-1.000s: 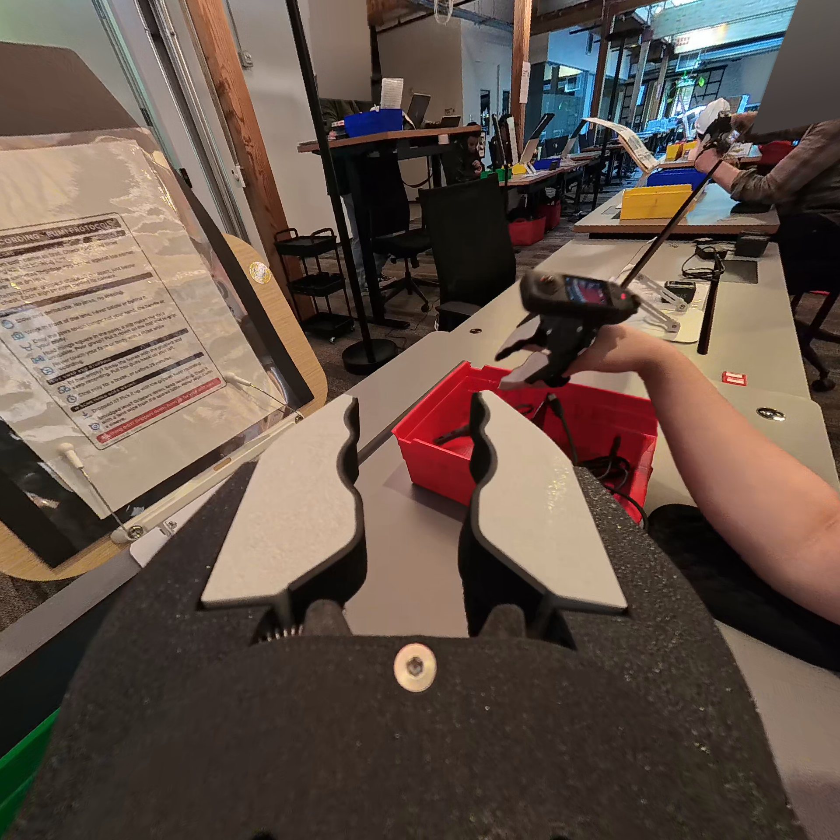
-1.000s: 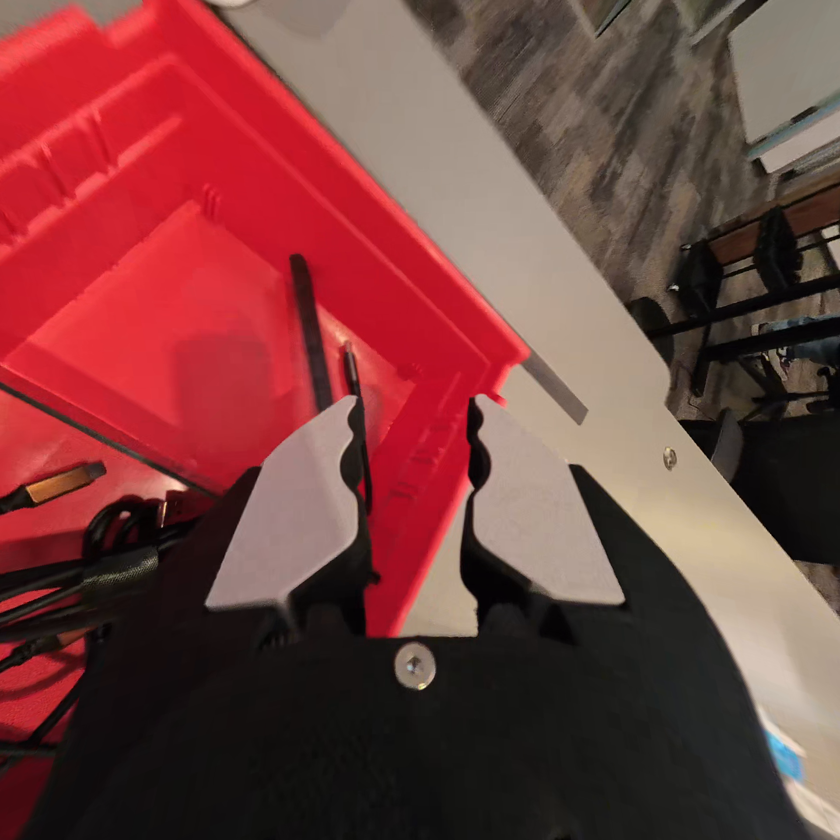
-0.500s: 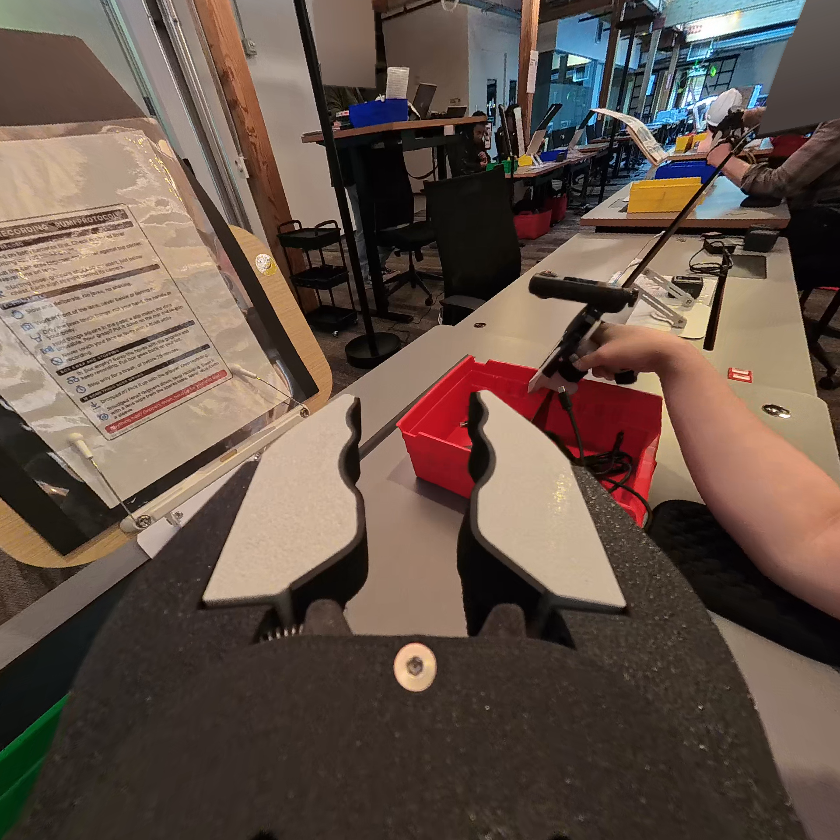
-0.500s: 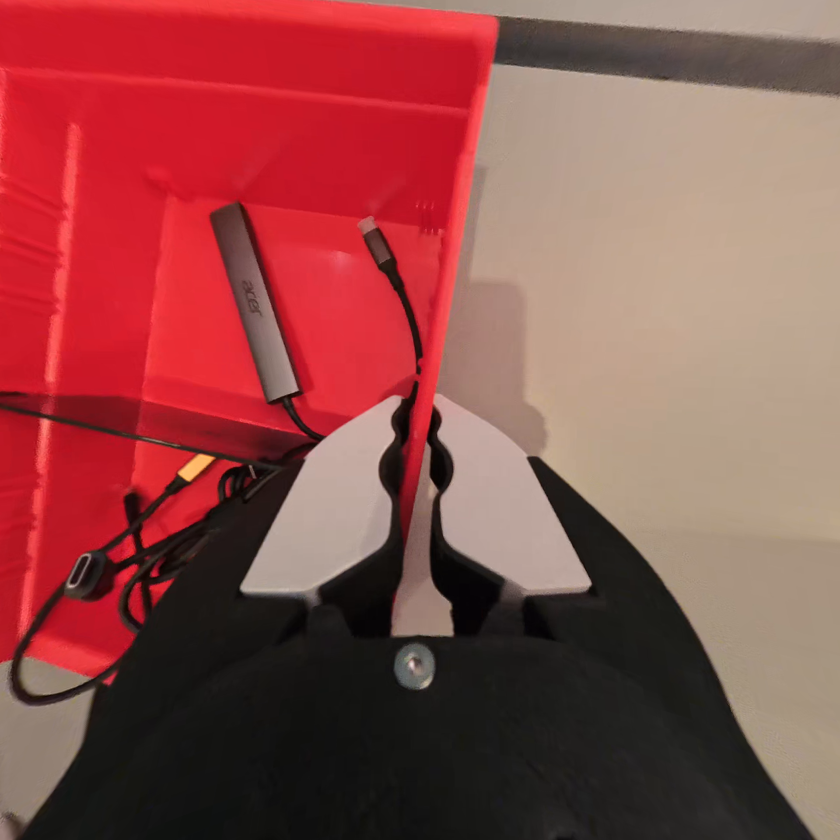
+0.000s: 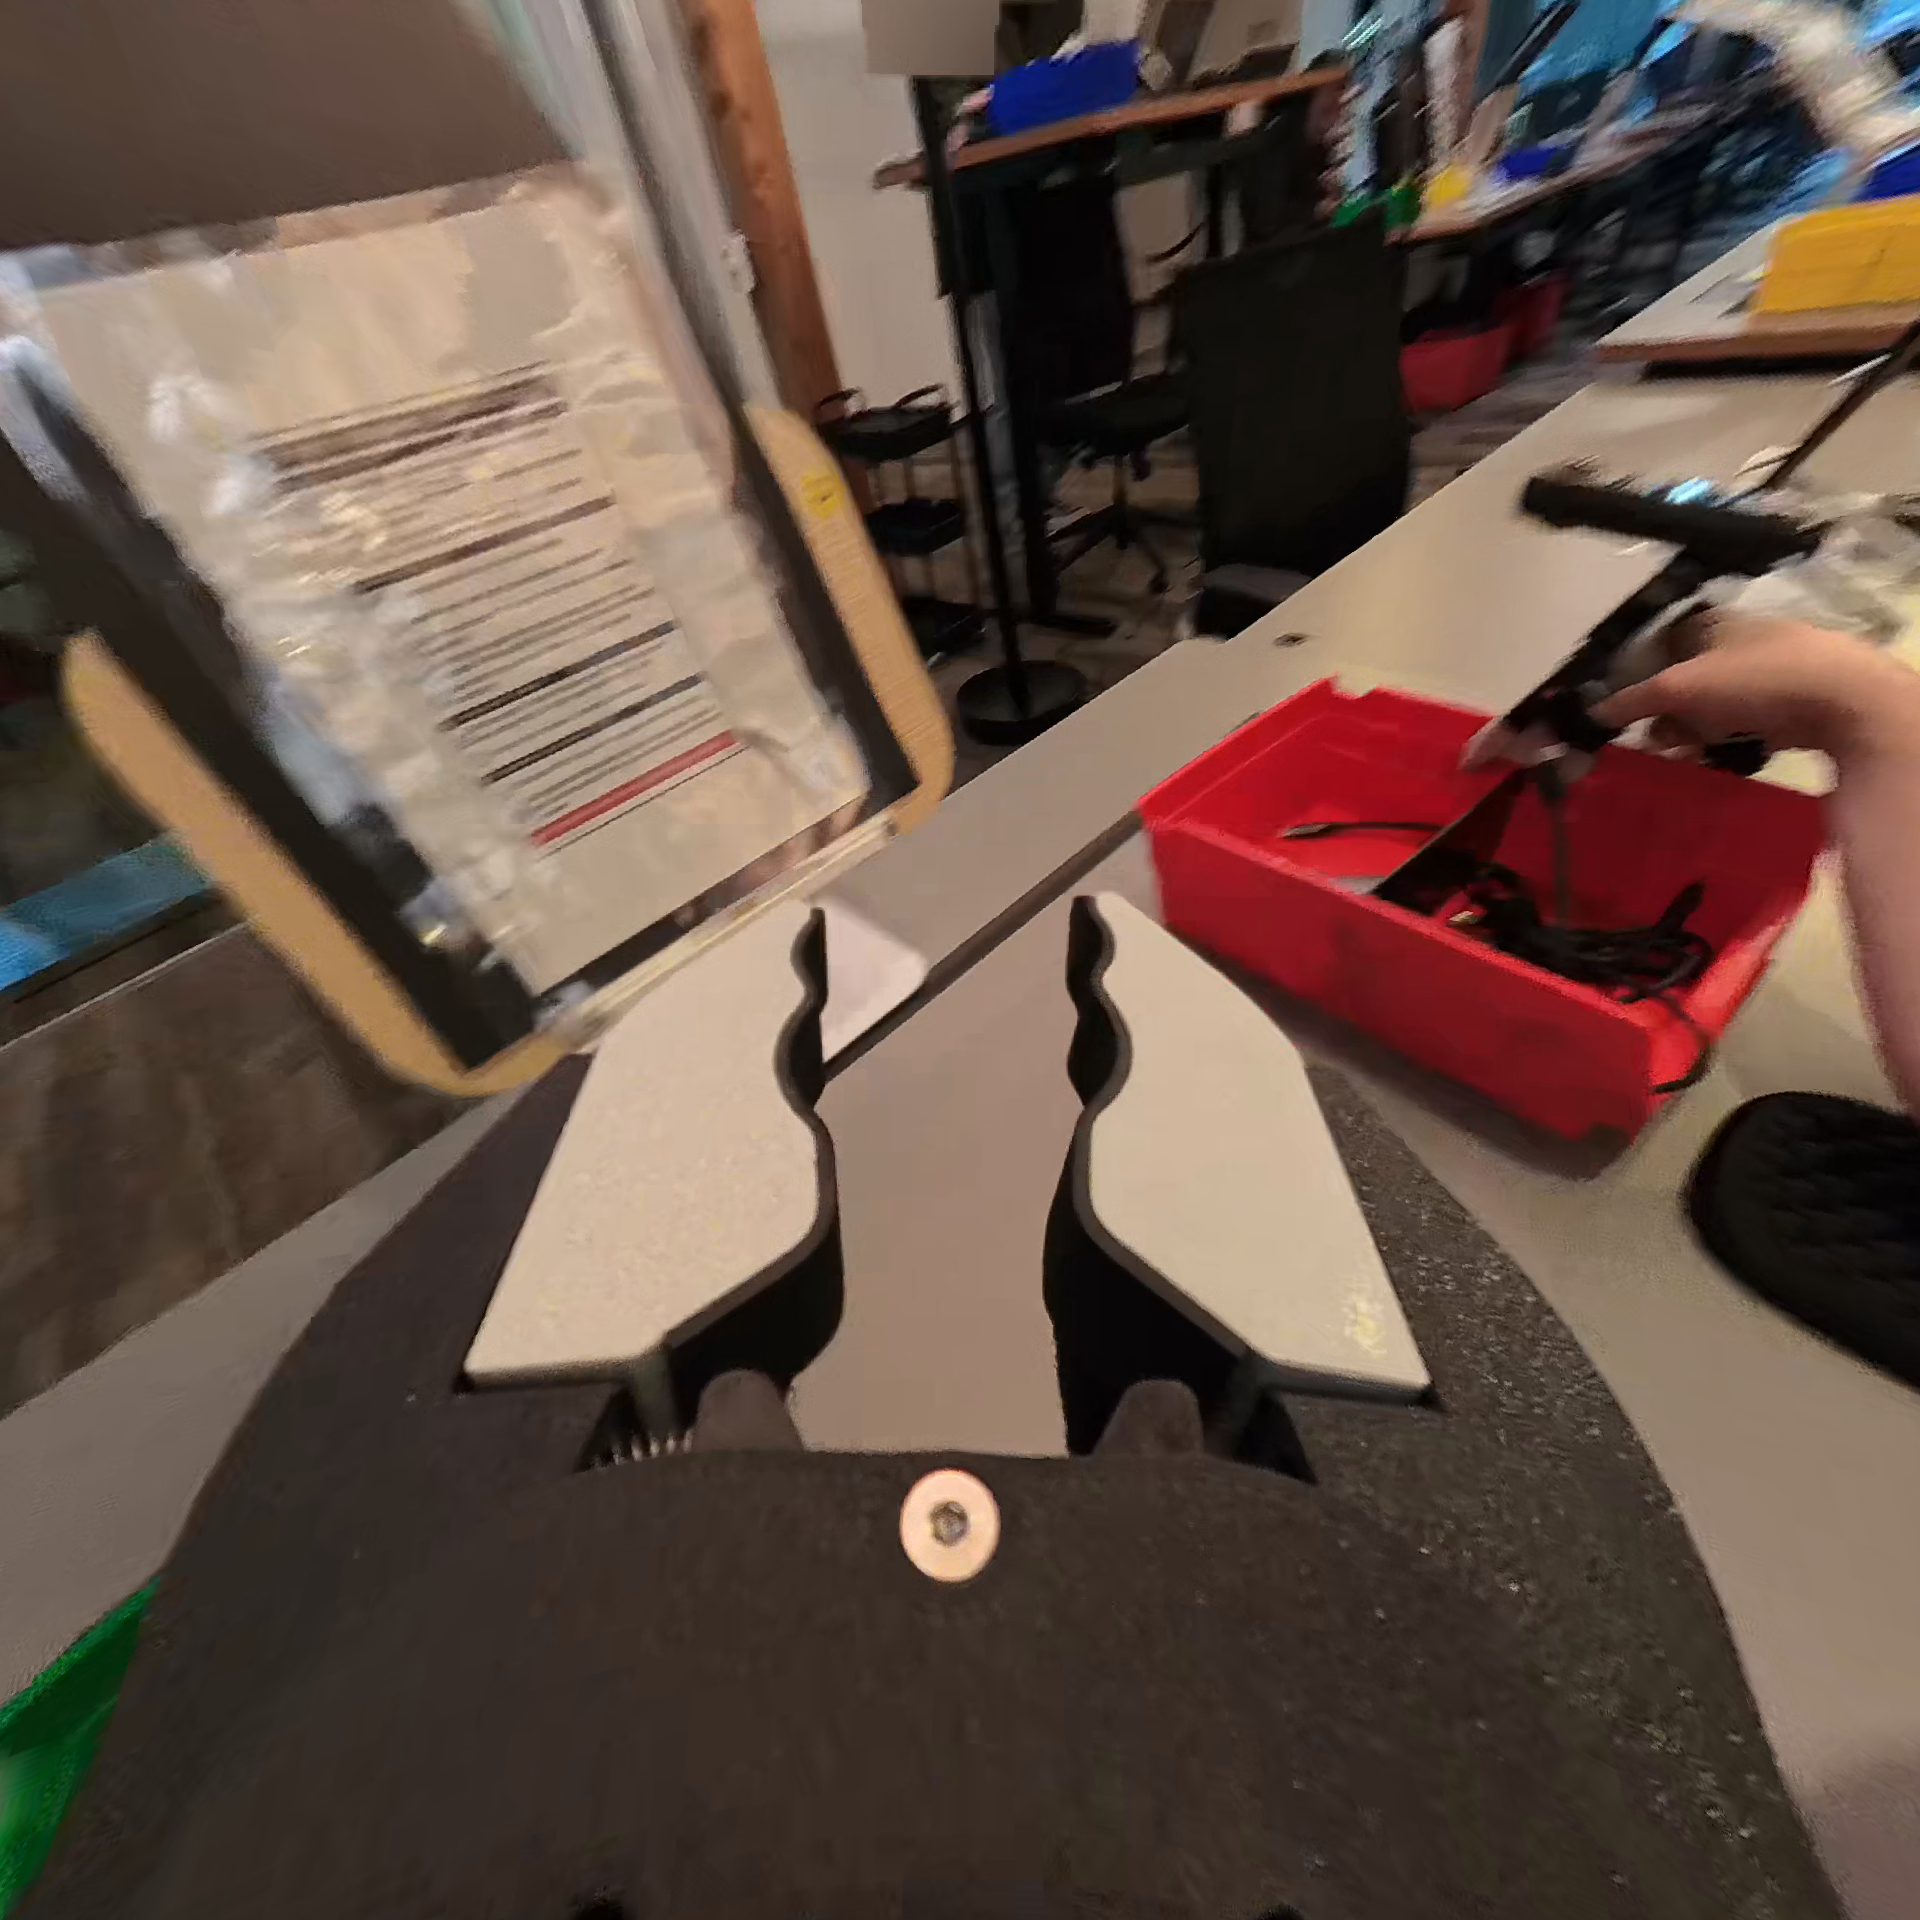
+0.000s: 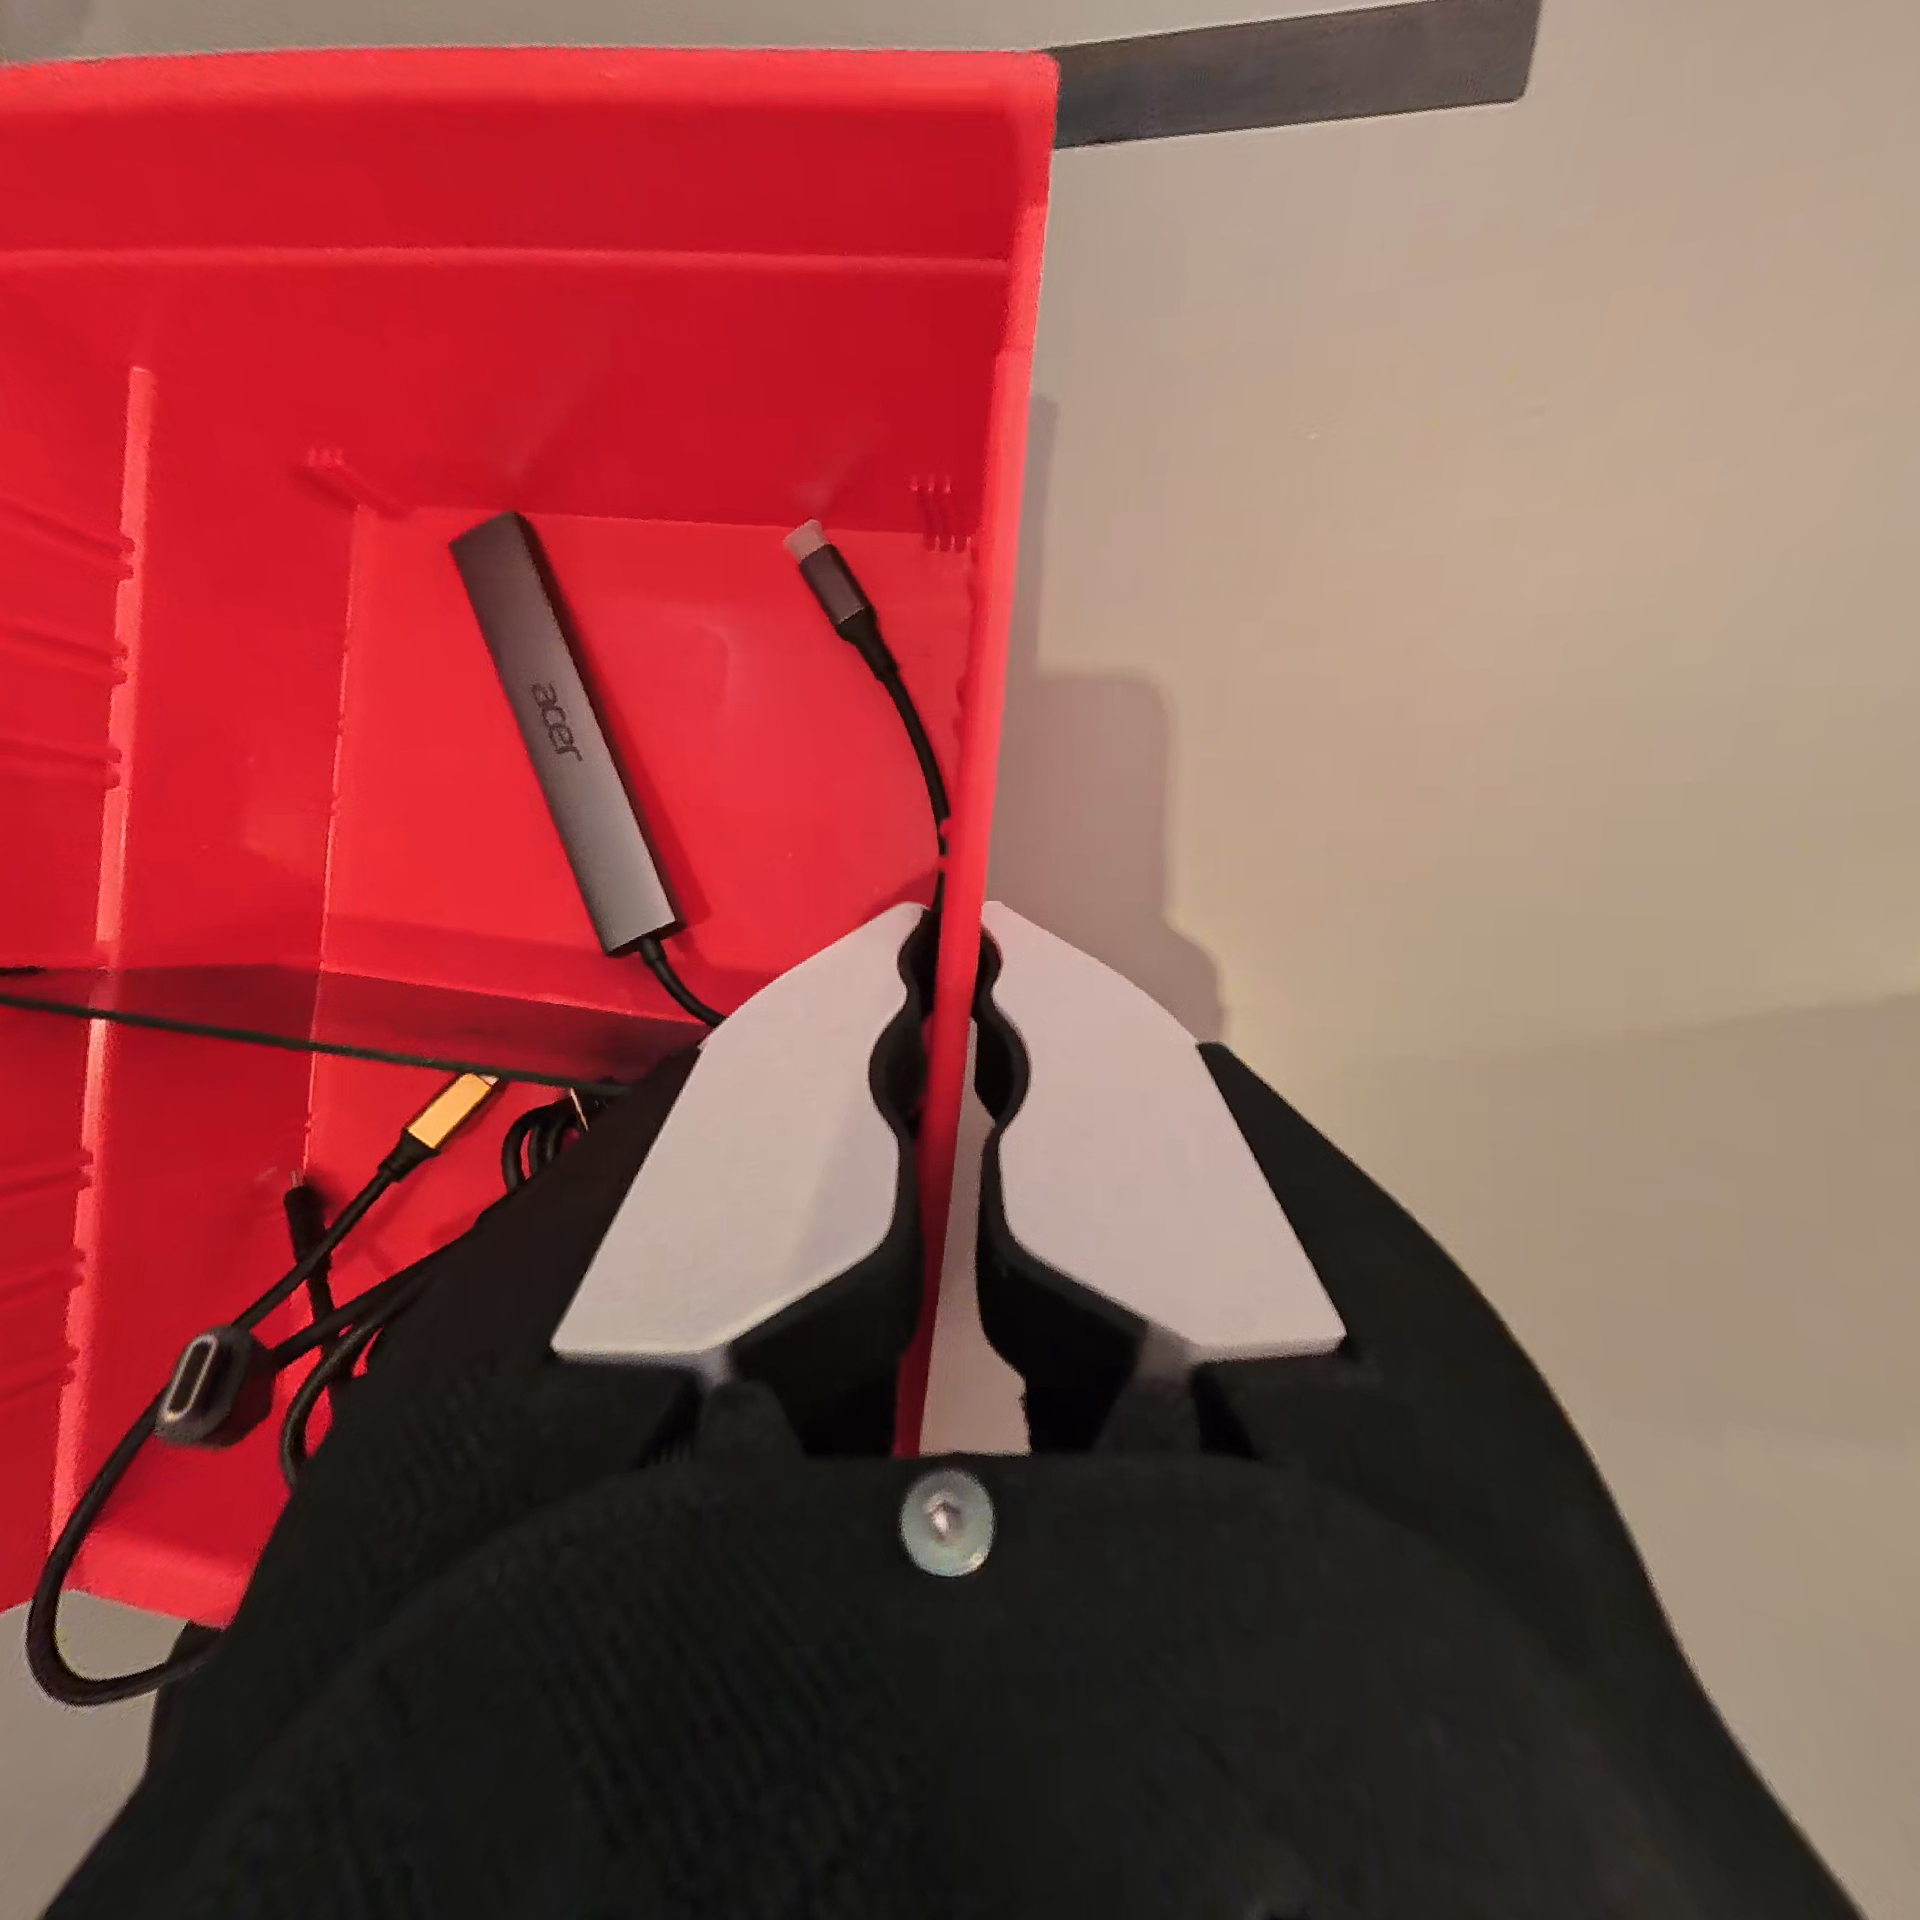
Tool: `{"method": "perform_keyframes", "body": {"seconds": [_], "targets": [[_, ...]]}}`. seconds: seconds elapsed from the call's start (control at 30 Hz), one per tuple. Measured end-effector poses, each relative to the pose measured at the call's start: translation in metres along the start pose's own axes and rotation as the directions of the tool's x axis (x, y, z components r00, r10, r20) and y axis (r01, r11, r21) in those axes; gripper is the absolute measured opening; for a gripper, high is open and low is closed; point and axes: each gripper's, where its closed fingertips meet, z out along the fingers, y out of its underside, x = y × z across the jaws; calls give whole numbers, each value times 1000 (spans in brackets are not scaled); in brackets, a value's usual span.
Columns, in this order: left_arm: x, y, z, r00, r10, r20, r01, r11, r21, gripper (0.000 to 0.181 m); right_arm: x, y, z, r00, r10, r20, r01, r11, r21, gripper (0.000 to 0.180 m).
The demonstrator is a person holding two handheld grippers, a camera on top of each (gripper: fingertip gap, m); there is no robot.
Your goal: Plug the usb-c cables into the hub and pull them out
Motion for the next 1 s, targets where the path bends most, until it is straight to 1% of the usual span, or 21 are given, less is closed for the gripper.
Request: {"method": "perform_keyframes", "body": {"seconds": [0.07, 0.13, 0.2, 0.27, 0.33, 0.37, 0.4, 0.47, 0.5, 0.57, 0.6, 0.67, 0.83, 0.9, 0.93, 1.0], "targets": [[-35, 18, -18, 992, -7, 127, 18, 996, -90, 43, 1, -2, 0, 1000, -24, -3, 24, 1000, 14, 6], [-73, 38, -46, 965, -80, 251, 119, 982, -144, 42, 1, -5, -3, 999, -46, -11, 46, 998, 38, 7], [-98, 56, -72, 940, -159, 302, 214, 964, -158, 39, 7, -12, -14, 997, -56, -47, 61, 994, 95, 18], [-115, 76, -92, 922, -187, 341, 262, 946, -191, 37, 13, -21, -32, 994, -60, -90, 75, 982, 171, 25], [-125, 107, -107, 902, -208, 379, 328, 900, -287, 37, 17, -31, -53, 987, -67, -146, 102, 963, 249, 31], [-128, 123, -111, 891, -229, 391, 371, 865, -338, 37, 16, -35, -63, 982, -78, -170, 125, 950, 285, 31], [-131, 137, -113, 882, -256, 396, 410, 832, -374, 36, 13, -40, -73, 978, -89, -187, 147, 936, 319, 31], [-136, 160, -111, 846, -340, 411, 503, 765, -402, 33, 6, -49, -90, 972, -104, -210, 179, 909, 375, 31], [-137, 170, -109, 814, -401, 421, 565, 715, -412, 32, 2, -53, -96, 968, -112, -223, 195, 897, 398, 31], [-132, 192, -103, 721, -540, 434, 693, 574, -436, 28, -6, -60, -107, 961, -135, -243, 232, 870, 435, 31], [-128, 200, -99, 680, -591, 434, 732, 512, -450, 28, -10, -62, -110, 957, -147, -250, 248, 859, 447, 31], [-130, 218, -95, 631, -617, 470, 771, 430, -470, 28, -15, -65, -112, 949, -169, -265, 277, 850, 449, 31], [-136, 244, -83, 545, -646, 535, 828, 313, -466, 28, -14, -59, -103, 927, -215, -307, 326, 868, 375, 31], [-129, 251, -81, 526, -664, 532, 830, 261, -494, 20, -12, -57, -99, 920, -228, -320, 337, 875, 346, 32], [-126, 251, -79, 513, -683, 520, 831, 245, -499, 17, -11, -55, -98, 917, -234, -323, 342, 878, 335, 31], [-125, 251, -77, 501, -694, 517, 834, 229, -501, 16, -13, -53, -95, 913, -253, -319, 355, 879, 319, 32]]}}
